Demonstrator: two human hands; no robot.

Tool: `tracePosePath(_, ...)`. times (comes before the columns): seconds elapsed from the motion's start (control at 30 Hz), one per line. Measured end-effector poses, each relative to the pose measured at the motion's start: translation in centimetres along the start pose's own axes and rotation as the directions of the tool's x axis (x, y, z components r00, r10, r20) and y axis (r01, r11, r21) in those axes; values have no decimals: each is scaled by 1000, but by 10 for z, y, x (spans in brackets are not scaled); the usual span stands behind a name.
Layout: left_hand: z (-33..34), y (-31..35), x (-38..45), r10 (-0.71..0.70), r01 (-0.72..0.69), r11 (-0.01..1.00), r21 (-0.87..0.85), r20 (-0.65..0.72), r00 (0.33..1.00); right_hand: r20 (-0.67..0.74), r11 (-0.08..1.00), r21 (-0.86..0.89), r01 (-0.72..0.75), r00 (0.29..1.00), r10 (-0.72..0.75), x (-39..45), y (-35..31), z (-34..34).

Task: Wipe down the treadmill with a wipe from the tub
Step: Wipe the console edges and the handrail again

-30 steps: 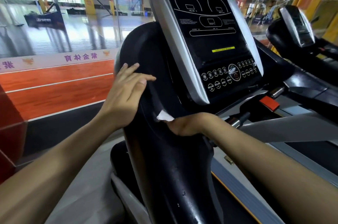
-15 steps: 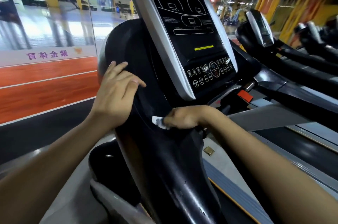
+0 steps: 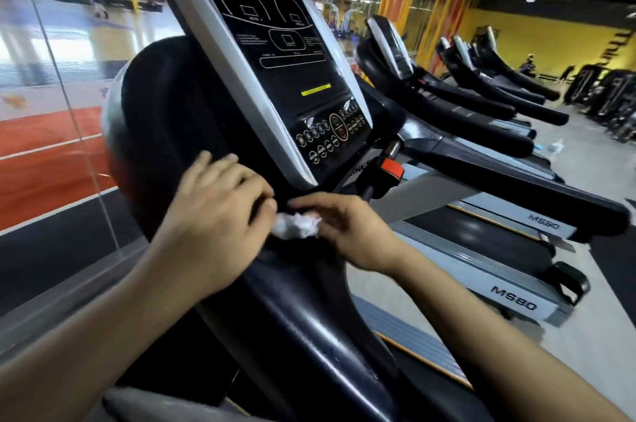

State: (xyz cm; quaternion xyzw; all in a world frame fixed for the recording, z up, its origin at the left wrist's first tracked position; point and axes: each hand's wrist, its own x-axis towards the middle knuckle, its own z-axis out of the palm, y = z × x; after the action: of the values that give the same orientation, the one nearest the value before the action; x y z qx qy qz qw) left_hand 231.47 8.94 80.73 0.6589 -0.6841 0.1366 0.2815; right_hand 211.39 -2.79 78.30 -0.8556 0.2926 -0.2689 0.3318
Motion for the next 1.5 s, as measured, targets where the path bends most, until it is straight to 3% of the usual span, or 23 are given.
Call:
tracePosePath(0.07,6,23,-5,76,-76,997,-14,49,996,-210,996,-41,-83,975,72,-1,24,-21)
tracePosePath(0.17,14,58,-9,90,-89,996,-17,204,975,-469,954,-180,-238,873,130,0,59,-57)
tracePosePath(0.27,26,89,-10,76,-77,997,-6,276,958,-581,887,-347,-305,812,52,11,87,-84)
tracePosePath(0.37,42,116,-11,7,2,999,-33,290,957,-558,807,-523,-274,826,-81,27,113,-91)
tracePosePath(0.47,60,130,-16,-32,36,999,-11,273,961,-411,761,-630,-155,898,-157,36,139,-76)
tracePosePath(0.6,67,136,-21,-123,80,984,157,282,952,-345,883,-458,-101,936,-71,31,167,-55)
tracePosePath(0.77,62,141,-20,-213,174,970,172,239,947,-382,942,-327,-74,922,-60,33,171,-53)
tracePosePath(0.93,58,145,-18,-285,229,945,232,248,926,-317,922,-364,133,913,-257,23,176,-57)
tracePosePath(1.03,55,147,-17,-319,256,935,245,267,909,-311,915,-398,67,929,-203,34,185,-69)
tracePosePath(1.17,56,146,-15,-317,253,933,255,250,915,-418,959,-282,-36,904,-89,43,178,-61)
tracePosePath(1.33,58,144,-18,-281,217,939,268,228,932,-399,961,-236,143,888,-230,21,170,-58)
tracePosePath(1.43,58,143,-18,-277,214,938,273,220,935,-490,972,-143,185,840,-232,22,163,-66)
tracePosePath(1.5,58,143,-19,-279,219,939,267,214,936,-434,959,-174,222,857,-277,25,155,-52)
